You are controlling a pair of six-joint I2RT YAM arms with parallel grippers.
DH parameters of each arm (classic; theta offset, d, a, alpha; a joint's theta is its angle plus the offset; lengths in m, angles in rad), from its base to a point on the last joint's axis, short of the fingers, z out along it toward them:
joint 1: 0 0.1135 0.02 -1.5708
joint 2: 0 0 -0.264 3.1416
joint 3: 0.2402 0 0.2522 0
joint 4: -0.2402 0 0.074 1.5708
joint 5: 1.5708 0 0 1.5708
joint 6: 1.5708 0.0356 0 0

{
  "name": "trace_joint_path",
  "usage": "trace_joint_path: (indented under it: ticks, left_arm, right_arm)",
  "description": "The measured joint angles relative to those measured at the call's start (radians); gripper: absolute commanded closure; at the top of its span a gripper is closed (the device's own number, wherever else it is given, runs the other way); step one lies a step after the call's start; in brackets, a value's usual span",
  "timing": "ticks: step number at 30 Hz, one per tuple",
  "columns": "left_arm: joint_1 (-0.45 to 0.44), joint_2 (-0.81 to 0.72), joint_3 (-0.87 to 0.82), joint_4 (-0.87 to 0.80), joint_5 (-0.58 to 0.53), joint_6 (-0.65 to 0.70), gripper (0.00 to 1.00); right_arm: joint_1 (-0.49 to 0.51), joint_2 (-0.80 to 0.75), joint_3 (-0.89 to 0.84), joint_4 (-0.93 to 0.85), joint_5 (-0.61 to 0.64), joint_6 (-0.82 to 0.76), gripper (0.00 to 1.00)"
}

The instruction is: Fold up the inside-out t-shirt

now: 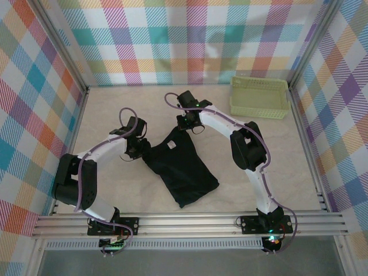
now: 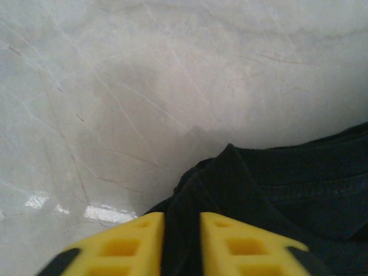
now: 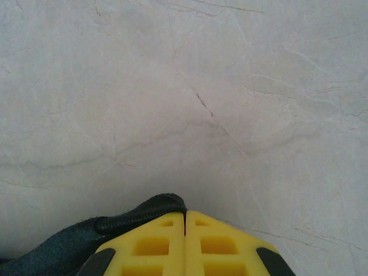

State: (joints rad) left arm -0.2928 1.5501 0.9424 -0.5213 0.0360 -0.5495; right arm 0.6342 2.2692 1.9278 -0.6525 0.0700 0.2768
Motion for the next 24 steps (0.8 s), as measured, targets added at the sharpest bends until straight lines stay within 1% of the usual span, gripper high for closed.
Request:
trace_joint_path:
  ticks: [6,12,15,19,22,24]
  left_arm:
    - [0.0,0.046,0.047,-0.002,-0.023,0.015,1.0]
    - [0.0,0.035,0.065,-0.002,-0.033,0.02,1.0]
    - [0.005,-0.029,0.064,0.005,-0.036,0.017,1.0]
    - [0.047,-0.123,0.061,0.05,-0.026,-0.007,1.0]
    - [0.076,-0.113,0.058,0.08,-0.015,-0.023,1.0]
    - [0.09,-0.082,0.05,0.093,-0.001,-0.035,0.95]
  right_arm:
    - [-0.004,0.0,0.0,-0.002,0.016,0.013,1.0]
    - [-0.019,0.0,-0.004,-0.006,0.028,0.023,1.0]
    - [-0.024,0.0,-0.006,-0.008,0.041,0.023,1.0]
    - [-0.031,-0.001,-0.009,-0.008,0.051,0.023,1.0]
    - [-0.034,-0.002,-0.009,-0.007,0.053,0.023,1.0]
    - [-0.034,-0.002,-0.009,-0.008,0.053,0.023,1.0]
